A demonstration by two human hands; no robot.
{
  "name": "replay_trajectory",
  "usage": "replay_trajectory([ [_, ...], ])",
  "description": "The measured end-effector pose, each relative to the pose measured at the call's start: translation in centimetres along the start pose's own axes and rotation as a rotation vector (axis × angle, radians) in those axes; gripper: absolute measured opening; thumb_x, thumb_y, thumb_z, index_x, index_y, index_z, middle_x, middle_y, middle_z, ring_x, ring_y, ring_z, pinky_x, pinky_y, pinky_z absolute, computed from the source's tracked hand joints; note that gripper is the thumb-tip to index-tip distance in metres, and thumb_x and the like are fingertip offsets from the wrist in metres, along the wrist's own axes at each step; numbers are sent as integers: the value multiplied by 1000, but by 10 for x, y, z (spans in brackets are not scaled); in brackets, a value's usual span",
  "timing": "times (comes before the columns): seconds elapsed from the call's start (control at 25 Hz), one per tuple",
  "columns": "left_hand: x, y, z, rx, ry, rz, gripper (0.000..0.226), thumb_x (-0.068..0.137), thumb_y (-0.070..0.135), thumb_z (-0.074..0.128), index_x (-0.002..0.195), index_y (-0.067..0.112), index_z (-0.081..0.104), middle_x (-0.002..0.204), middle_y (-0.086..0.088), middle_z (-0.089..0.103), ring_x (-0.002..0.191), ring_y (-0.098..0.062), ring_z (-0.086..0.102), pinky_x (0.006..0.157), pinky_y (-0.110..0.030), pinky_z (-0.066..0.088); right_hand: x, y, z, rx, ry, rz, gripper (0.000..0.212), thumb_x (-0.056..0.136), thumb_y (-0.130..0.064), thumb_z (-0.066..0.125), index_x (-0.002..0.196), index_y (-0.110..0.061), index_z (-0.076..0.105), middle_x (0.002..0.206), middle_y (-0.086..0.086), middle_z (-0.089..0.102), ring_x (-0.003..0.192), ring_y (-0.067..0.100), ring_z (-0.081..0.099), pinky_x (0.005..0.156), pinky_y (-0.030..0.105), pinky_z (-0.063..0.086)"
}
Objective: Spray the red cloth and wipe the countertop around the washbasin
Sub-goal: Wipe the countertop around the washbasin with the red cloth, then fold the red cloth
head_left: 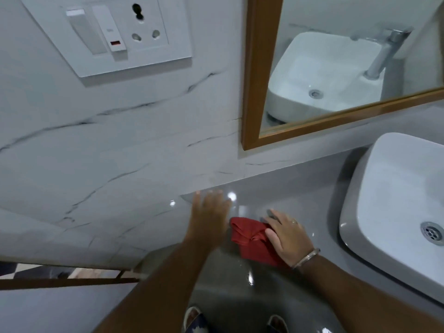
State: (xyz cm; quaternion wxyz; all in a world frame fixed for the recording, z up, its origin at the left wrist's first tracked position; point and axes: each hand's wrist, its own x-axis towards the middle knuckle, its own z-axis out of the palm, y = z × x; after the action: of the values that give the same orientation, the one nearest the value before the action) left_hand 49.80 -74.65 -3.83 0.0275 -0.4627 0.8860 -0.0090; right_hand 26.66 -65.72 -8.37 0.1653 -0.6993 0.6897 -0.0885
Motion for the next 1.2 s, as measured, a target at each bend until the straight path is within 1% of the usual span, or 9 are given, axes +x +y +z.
replay_trajectory([
  [0.12, 29, 44, 21, -91, -235, 5, 57, 97, 45, 50, 148, 21, 41, 159, -9, 36, 148, -31, 26, 119, -60, 6, 9, 15, -12, -179, -88, 59, 38, 84, -46, 51, 118, -31, 58, 118, -1, 61, 108, 26, 58, 87, 41, 43],
  [0.24, 51, 50, 37, -11, -286, 150, 68, 94, 53, 54, 151, 21, 37, 165, -12, 21, 153, -33, 11, 119, -60, -2, 14, 13, -19, -296, -231, 96, 40, 82, -46, 62, 119, -31, 57, 119, 0, 59, 111, 27, 55, 89, 39, 41],
  [0.36, 54, 46, 38, 20, -281, 351, 51, 95, 49, 56, 139, 25, 53, 167, -11, 16, 154, -31, 5, 119, -58, -8, 15, -4, -22, -348, -242, 142, 30, 86, -35, 60, 113, -21, 59, 118, 7, 57, 110, 31, 54, 85, 38, 41],
  [0.48, 49, 42, 23, -33, -327, 428, 38, 93, 43, 61, 125, 21, 63, 153, -10, 44, 148, -32, 26, 122, -53, 13, 4, -19, -31, -250, -244, 254, 23, 86, -25, 58, 109, -19, 56, 114, 8, 60, 105, 31, 57, 82, 37, 43],
  [0.6, 54, 41, -15, -304, -424, 491, 21, 89, 26, 66, 108, 18, 62, 115, -8, 66, 112, -31, 59, 93, -39, 46, -29, -26, -53, -77, -181, 346, 16, 86, -20, 58, 101, -19, 54, 102, 9, 65, 97, 32, 59, 79, 39, 44],
  [0.68, 58, 51, -42, -367, -485, 548, 20, 86, 18, 69, 105, 18, 63, 107, -7, 67, 100, -28, 61, 80, -35, 46, -58, -30, -70, 16, -99, 394, 17, 86, -15, 58, 103, -18, 56, 101, 8, 66, 96, 31, 59, 79, 37, 43],
  [0.8, 60, 83, -66, -259, -496, 768, 22, 84, 22, 72, 105, 16, 68, 102, -6, 66, 97, -26, 61, 79, -35, 46, -108, -30, -91, 81, 10, 499, 21, 86, -13, 59, 107, -16, 61, 106, 6, 67, 100, 28, 59, 80, 33, 39],
  [1.04, 21, 217, -102, -163, -489, 1099, 19, 89, 32, 71, 99, 15, 73, 105, -11, 67, 99, -31, 62, 82, -35, 48, -265, -21, -107, 144, 113, 915, 22, 87, -13, 56, 108, -19, 60, 110, 7, 64, 105, 29, 57, 89, 37, 43],
  [1.2, -41, 350, -135, -145, -503, 1336, 16, 80, 31, 81, 84, 20, 69, 85, -2, 65, 83, -22, 61, 72, -31, 46, -401, -30, -115, 235, 308, 1196, 22, 88, -22, 44, 105, -33, 53, 103, 2, 63, 97, 26, 59, 84, 41, 46],
])
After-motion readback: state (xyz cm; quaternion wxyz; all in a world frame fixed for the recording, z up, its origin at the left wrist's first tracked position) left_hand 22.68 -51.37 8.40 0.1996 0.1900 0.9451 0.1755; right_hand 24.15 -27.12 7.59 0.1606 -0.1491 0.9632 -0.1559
